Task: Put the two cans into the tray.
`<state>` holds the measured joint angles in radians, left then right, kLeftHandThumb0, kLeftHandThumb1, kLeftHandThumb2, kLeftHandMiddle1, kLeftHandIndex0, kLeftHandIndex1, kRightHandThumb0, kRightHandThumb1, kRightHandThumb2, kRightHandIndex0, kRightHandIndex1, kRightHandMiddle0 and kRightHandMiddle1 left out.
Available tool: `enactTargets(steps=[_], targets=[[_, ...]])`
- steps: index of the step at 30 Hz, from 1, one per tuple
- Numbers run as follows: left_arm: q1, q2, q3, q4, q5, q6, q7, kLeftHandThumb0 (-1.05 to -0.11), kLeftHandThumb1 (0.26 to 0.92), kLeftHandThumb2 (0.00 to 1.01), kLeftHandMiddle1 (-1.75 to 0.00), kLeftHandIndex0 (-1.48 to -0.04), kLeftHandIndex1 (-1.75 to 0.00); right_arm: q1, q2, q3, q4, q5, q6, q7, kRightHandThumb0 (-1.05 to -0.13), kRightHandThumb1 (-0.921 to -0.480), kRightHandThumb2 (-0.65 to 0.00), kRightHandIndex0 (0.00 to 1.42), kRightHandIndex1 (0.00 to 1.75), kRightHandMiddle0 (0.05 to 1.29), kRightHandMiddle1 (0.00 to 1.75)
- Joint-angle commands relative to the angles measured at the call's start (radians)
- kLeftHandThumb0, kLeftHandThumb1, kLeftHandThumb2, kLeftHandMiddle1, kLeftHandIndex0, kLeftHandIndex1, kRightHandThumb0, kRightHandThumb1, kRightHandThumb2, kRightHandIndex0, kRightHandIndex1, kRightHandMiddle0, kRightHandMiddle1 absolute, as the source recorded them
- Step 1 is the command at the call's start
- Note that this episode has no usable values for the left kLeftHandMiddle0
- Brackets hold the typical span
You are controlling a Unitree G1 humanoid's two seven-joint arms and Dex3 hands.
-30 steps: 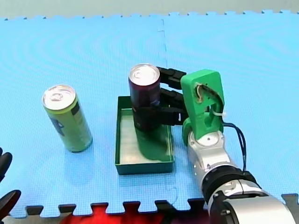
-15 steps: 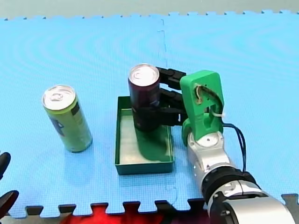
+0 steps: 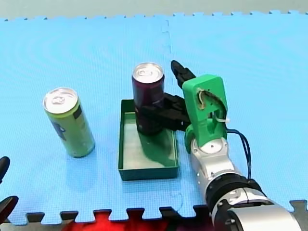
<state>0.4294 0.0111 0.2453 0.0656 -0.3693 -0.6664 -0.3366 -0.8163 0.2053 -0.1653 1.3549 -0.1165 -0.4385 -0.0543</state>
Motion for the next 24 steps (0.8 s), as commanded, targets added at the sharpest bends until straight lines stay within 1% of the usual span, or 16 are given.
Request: enactTargets(steps=[1, 9, 15, 19, 22, 24], targets=[[-0.003, 0.004, 0.004, 0.003, -0.006, 0.003, -0.002, -1.048, 0.921, 0.05, 0.0, -0.66, 0.0, 0.001, -0.002, 0.003, 0.001, -0.002, 0.01, 0.0, -1.017, -0.7, -0.002, 0.25, 0.0, 0.21, 0.0], [-0.004, 0.005, 0.005, 0.004, -0.019, 0.003, -0.015, -1.048, 0.92, 0.04, 0.0, -0.66, 0.0, 0.001, -0.002, 0.013, 0.001, -0.011, 0.005, -0.005, -1.028, -0.696, 0.0, 0.23, 0.0, 0.19, 0.0], [-0.009, 0.006, 0.008, 0.009, -0.024, 0.005, -0.02, -1.048, 0.92, 0.03, 0.0, -0.66, 0.0, 0.0, -0.004, 0.018, 0.001, -0.011, 0.003, -0.003, -1.029, -0.696, 0.0, 0.21, 0.0, 0.18, 0.0], [-0.014, 0.008, 0.011, 0.017, -0.026, 0.002, -0.025, -1.048, 0.92, 0.03, 0.0, -0.66, 0.0, -0.001, -0.006, 0.024, 0.001, -0.015, 0.002, -0.004, -1.03, -0.698, -0.001, 0.21, 0.0, 0.17, 0.0], [-0.015, 0.006, 0.009, 0.015, -0.024, 0.002, -0.026, -1.048, 0.921, 0.03, 0.0, -0.66, 0.0, -0.004, -0.012, 0.023, 0.0, -0.014, 0.002, 0.006, -1.03, -0.7, -0.001, 0.2, 0.0, 0.17, 0.0], [-0.012, 0.005, 0.006, 0.009, -0.022, 0.003, -0.025, -1.048, 0.921, 0.03, 0.0, -0.66, 0.0, -0.007, -0.021, 0.021, -0.001, -0.011, -0.003, 0.022, -1.03, -0.7, -0.001, 0.2, 0.0, 0.16, 0.0]])
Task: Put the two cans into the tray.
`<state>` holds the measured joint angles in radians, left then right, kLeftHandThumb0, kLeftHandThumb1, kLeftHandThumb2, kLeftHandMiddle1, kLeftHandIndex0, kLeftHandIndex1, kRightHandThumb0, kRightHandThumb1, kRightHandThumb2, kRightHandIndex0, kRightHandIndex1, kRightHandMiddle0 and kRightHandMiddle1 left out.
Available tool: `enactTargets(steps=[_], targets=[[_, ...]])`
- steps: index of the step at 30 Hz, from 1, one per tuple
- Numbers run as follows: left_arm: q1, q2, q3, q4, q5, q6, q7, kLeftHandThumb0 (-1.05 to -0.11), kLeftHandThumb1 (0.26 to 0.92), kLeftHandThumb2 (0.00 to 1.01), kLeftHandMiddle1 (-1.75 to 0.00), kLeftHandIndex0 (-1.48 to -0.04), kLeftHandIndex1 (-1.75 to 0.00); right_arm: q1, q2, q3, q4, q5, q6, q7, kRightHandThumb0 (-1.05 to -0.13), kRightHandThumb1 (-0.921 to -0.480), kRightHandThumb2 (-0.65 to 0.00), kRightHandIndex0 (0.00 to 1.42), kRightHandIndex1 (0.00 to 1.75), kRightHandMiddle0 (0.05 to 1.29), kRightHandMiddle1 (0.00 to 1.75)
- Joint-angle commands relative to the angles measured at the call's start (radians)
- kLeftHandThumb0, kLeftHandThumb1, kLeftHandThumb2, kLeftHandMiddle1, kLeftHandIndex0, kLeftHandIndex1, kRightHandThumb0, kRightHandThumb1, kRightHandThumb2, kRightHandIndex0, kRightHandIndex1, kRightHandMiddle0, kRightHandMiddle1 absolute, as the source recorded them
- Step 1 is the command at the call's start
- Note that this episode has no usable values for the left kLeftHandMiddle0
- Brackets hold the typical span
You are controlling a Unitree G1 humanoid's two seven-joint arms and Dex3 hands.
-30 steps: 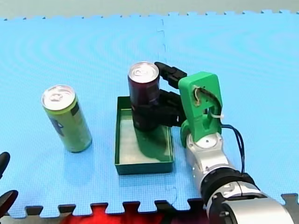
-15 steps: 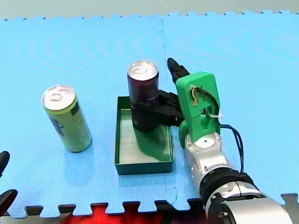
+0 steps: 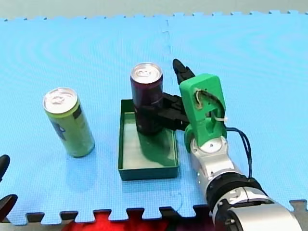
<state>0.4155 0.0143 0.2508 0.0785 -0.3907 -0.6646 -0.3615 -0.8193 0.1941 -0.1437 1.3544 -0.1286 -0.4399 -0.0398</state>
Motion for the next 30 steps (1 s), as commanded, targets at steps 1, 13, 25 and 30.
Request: enactTargets(steps=[1, 13, 25, 30], targets=[[0.003, 0.001, -0.001, -0.008, 0.001, 0.003, 0.0, -1.048, 0.921, 0.03, 0.0, -0.66, 0.0, -0.005, -0.015, -0.001, -0.002, 0.002, -0.006, 0.015, -1.03, -0.701, -0.001, 0.2, 0.0, 0.16, 0.0], [0.009, -0.003, -0.017, -0.065, 0.022, 0.065, 0.035, -1.048, 0.921, 0.03, 0.0, -0.64, 0.0, -0.016, -0.055, 0.082, -0.003, -0.095, -0.031, -0.059, -1.048, -0.762, -0.021, 0.15, 0.0, 0.13, 0.0], [0.02, -0.004, -0.023, -0.104, 0.035, 0.101, 0.054, -1.048, 0.921, 0.04, 0.0, -0.63, 0.0, -0.014, -0.063, 0.128, -0.001, -0.135, -0.024, -0.104, -1.048, -0.822, -0.025, 0.07, 0.0, 0.1, 0.0], [0.021, -0.006, -0.026, -0.112, 0.048, 0.106, 0.066, -1.048, 0.921, 0.05, 0.0, -0.64, 0.0, -0.019, -0.063, 0.121, -0.001, -0.122, -0.023, -0.094, -1.048, -0.833, -0.022, 0.05, 0.0, 0.09, 0.0]])
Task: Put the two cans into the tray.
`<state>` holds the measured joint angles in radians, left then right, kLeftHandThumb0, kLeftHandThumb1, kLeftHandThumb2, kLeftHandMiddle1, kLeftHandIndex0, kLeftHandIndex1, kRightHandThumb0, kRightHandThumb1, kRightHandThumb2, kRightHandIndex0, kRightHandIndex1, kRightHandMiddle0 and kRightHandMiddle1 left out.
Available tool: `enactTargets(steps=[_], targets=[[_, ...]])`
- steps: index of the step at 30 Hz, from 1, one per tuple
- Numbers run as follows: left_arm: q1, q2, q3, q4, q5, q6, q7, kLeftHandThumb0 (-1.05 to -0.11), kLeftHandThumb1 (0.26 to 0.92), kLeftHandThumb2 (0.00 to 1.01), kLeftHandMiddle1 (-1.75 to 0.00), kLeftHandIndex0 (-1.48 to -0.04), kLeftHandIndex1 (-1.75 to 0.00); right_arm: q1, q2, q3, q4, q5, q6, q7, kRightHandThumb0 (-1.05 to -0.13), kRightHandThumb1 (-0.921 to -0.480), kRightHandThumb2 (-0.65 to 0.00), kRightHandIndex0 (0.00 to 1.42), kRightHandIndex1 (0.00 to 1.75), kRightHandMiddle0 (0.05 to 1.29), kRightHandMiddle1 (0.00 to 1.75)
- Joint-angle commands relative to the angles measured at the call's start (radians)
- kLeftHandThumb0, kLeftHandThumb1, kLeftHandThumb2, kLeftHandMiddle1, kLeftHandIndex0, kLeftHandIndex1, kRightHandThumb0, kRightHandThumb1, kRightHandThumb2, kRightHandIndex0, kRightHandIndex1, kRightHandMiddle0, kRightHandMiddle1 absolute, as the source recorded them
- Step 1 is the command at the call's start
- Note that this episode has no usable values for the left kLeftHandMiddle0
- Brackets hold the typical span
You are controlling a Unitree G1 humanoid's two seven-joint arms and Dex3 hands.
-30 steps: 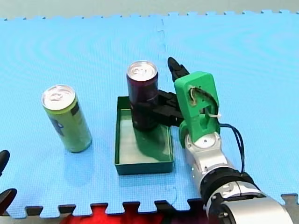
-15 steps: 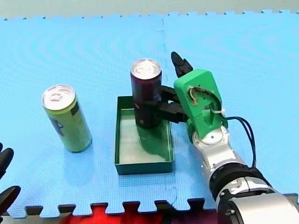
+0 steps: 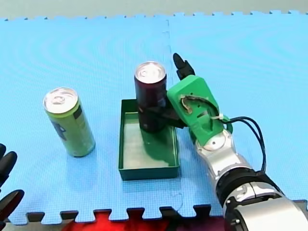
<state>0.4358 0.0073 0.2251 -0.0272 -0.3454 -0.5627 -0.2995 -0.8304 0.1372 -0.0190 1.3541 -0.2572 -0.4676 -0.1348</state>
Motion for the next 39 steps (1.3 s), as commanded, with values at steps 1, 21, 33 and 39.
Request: enactTargets(steps=[1, 21, 33, 39], targets=[[0.0, 0.001, 0.0, -0.007, 0.005, 0.005, 0.006, -1.048, 0.921, 0.05, 0.0, -0.64, 0.0, -0.009, -0.006, -0.005, -0.001, 0.008, 0.005, 0.003, -1.048, -0.835, -0.021, 0.05, 0.0, 0.09, 0.0], [-0.008, 0.005, 0.003, 0.004, 0.0, 0.004, 0.004, -1.048, 0.921, 0.06, 0.0, -0.64, 0.0, -0.02, -0.01, -0.04, -0.004, 0.065, 0.004, 0.122, -1.048, -0.921, -0.581, 0.01, 0.0, 0.06, 0.0], [-0.008, 0.004, 0.004, 0.005, 0.001, 0.002, 0.002, -1.048, 0.921, 0.05, 0.0, -0.65, 0.0, -0.02, -0.025, -0.046, -0.001, 0.071, 0.02, 0.144, -1.024, -0.708, -0.022, 0.01, 0.0, 0.06, 0.0], [-0.01, 0.002, 0.002, 0.002, 0.0, 0.005, 0.004, -1.048, 0.921, 0.05, 0.0, -0.65, 0.0, -0.022, -0.03, -0.066, -0.004, 0.1, 0.034, 0.197, -0.95, -0.67, -0.001, 0.02, 0.01, 0.06, 0.0]])
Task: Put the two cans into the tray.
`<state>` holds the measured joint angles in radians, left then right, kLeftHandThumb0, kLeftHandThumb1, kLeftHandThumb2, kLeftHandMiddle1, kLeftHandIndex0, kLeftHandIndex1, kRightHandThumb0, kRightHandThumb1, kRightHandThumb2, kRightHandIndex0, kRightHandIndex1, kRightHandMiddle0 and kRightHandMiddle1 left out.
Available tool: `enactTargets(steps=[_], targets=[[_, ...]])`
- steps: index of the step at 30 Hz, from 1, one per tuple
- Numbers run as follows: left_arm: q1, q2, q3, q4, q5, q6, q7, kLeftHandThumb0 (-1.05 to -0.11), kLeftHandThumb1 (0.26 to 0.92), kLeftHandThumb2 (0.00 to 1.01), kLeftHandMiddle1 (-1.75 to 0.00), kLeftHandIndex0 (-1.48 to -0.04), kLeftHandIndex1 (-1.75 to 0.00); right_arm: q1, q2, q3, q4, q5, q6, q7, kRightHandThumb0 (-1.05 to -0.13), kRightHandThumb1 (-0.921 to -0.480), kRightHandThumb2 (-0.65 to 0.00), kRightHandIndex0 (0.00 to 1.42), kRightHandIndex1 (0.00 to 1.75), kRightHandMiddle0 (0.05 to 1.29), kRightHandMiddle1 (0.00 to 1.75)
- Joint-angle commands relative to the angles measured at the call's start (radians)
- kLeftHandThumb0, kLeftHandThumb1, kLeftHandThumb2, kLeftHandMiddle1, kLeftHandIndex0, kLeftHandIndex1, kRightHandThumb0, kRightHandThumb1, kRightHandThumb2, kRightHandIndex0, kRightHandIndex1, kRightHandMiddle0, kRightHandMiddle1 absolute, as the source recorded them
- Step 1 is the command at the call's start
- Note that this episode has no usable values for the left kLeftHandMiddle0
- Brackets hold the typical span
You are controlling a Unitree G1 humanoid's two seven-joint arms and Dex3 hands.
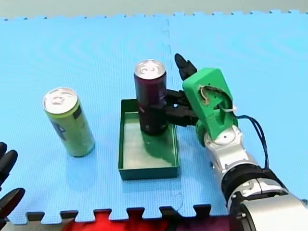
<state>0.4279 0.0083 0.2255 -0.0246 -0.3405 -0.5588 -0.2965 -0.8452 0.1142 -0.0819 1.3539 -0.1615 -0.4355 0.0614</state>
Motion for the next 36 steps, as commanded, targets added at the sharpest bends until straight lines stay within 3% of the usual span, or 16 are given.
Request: enactTargets(steps=[1, 11, 18, 24, 30, 36], targets=[[-0.003, 0.0, 0.001, 0.0, -0.006, 0.001, 0.001, -1.048, 0.921, 0.05, 0.0, -0.65, -0.01, -0.007, -0.007, -0.003, -0.003, 0.003, 0.002, 0.0, -0.939, -0.671, -0.001, 0.02, 0.01, 0.06, 0.0], [-0.011, -0.001, 0.0, 0.009, -0.036, -0.001, -0.022, -1.048, 0.921, 0.05, 0.0, -0.66, -0.01, -0.005, -0.01, -0.002, -0.002, -0.001, 0.002, 0.008, -0.815, -0.673, 0.0, 0.03, 0.01, 0.08, 0.0], [-0.012, -0.005, 0.001, 0.013, -0.049, -0.004, -0.037, -1.048, 0.921, 0.05, 0.0, -0.66, -0.01, -0.004, -0.015, 0.011, -0.002, -0.014, -0.006, 0.019, -0.76, -0.666, 0.0, 0.04, 0.01, 0.08, 0.0], [-0.013, -0.007, 0.003, 0.018, -0.048, -0.006, -0.043, -1.048, 0.921, 0.06, 0.0, -0.66, 0.0, -0.006, -0.023, 0.019, -0.001, -0.023, 0.0, 0.035, -0.731, -0.66, 0.0, 0.04, 0.0, 0.08, 0.0], [-0.012, -0.008, 0.001, 0.017, -0.06, 0.0, -0.053, -1.048, 0.921, 0.07, 0.0, -0.66, 0.0, -0.01, -0.034, 0.044, -0.001, -0.052, 0.0, 0.017, -0.715, -0.656, 0.0, 0.04, 0.0, 0.08, 0.0], [-0.014, -0.011, -0.001, 0.018, -0.064, 0.003, -0.056, -1.048, 0.921, 0.08, 0.0, -0.66, 0.0, -0.01, -0.052, 0.104, 0.001, -0.12, 0.002, -0.048, -0.726, -0.661, -0.002, 0.03, 0.0, 0.08, 0.0]])
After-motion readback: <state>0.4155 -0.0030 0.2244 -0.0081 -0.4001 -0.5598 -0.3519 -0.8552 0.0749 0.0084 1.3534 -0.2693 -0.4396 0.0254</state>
